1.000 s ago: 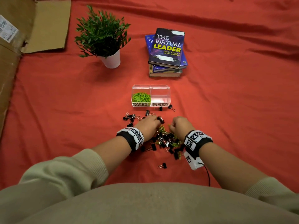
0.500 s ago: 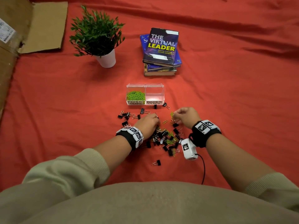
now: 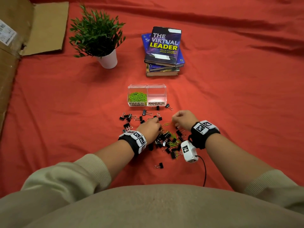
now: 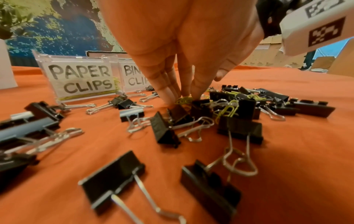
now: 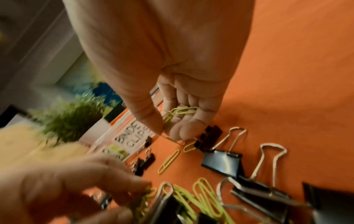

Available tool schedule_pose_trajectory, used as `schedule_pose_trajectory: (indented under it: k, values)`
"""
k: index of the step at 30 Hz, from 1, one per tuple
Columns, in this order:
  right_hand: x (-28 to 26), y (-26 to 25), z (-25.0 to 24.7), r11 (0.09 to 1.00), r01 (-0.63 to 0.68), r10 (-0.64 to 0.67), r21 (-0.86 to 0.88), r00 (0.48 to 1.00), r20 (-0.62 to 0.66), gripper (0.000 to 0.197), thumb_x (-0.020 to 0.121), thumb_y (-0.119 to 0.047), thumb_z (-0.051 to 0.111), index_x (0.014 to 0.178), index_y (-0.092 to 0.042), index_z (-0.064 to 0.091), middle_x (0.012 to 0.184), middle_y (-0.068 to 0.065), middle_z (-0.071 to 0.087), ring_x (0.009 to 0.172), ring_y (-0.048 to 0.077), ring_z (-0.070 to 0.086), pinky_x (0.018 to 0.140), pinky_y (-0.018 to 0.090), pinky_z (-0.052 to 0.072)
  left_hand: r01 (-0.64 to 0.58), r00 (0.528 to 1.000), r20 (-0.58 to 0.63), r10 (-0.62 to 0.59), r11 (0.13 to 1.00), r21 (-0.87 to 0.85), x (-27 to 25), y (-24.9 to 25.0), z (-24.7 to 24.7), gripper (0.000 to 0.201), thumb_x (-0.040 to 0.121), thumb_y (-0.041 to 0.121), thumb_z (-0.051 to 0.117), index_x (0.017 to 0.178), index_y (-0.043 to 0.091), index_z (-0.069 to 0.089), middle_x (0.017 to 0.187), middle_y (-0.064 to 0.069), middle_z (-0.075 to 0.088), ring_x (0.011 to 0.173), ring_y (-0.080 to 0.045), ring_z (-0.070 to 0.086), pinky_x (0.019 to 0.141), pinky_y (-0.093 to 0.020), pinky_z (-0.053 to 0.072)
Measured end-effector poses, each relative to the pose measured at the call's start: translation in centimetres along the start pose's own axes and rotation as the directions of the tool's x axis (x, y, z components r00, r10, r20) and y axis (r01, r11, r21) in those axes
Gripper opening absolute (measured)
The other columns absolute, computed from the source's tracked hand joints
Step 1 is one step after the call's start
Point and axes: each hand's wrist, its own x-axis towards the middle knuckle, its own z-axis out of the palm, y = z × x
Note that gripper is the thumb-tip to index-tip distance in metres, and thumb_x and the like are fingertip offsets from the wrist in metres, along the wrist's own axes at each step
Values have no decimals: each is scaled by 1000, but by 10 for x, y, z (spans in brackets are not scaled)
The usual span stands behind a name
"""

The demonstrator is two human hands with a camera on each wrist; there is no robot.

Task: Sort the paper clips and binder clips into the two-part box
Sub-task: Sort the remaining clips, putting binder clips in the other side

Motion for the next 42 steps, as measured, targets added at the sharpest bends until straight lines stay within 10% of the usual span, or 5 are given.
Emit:
schedule_pose_trajectory:
  k: [6, 19, 25, 32, 42]
  values:
    - [9, -3, 17, 799, 193, -197, -570, 979, 55, 21, 85, -9, 53, 103, -9, 64, 105, 9, 66, 98, 26, 61, 85, 33, 49, 47, 999, 13, -48, 994, 103, 1, 11, -3, 23, 88, 13, 50, 104, -1, 59, 110, -14, 49, 102, -33, 53, 69, -40, 47]
    - [4, 22, 36, 420, 361, -360, -832, 908, 212, 22, 90, 2, 47, 112, 1, 48, 116, 15, 45, 103, 30, 49, 84, 39, 46, 66, 998, 8, -66, 996, -53, 6, 4, 3, 11, 88, 4, 56, 99, 4, 55, 106, -12, 51, 102, -29, 52, 84, -39, 46]
    - [3, 12, 39, 435, 300, -271, -849, 943, 194, 23, 91, -4, 46, 113, 1, 49, 114, 18, 55, 102, 36, 57, 81, 41, 47, 143, 989, 58, -137, 983, -113, 5, -1, 8, 14, 90, 9, 55, 104, 6, 55, 112, -12, 51, 110, -27, 46, 92, -36, 43]
    - [-3, 8, 8, 987, 80, -75, -138, 996, 45, 9, 90, -8, 58, 96, -10, 63, 78, 6, 65, 63, 16, 59, 59, 27, 52, 201, 979, 38, -199, 926, -319, -4, -3, -9, 10, 93, 1, 44, 99, 6, 49, 99, -9, 58, 87, -21, 55, 68, -27, 40]
    - [-13, 13, -20, 783, -170, 81, 598, 982, 173, 18, 91, -7, 36, 81, -6, 52, 80, 8, 52, 63, 21, 54, 48, 24, 50, 275, 946, 51, -319, 711, -647, -16, -15, -24, 34, 91, -1, 35, 107, 19, 57, 81, -1, 61, 72, -19, 56, 64, -31, 47]
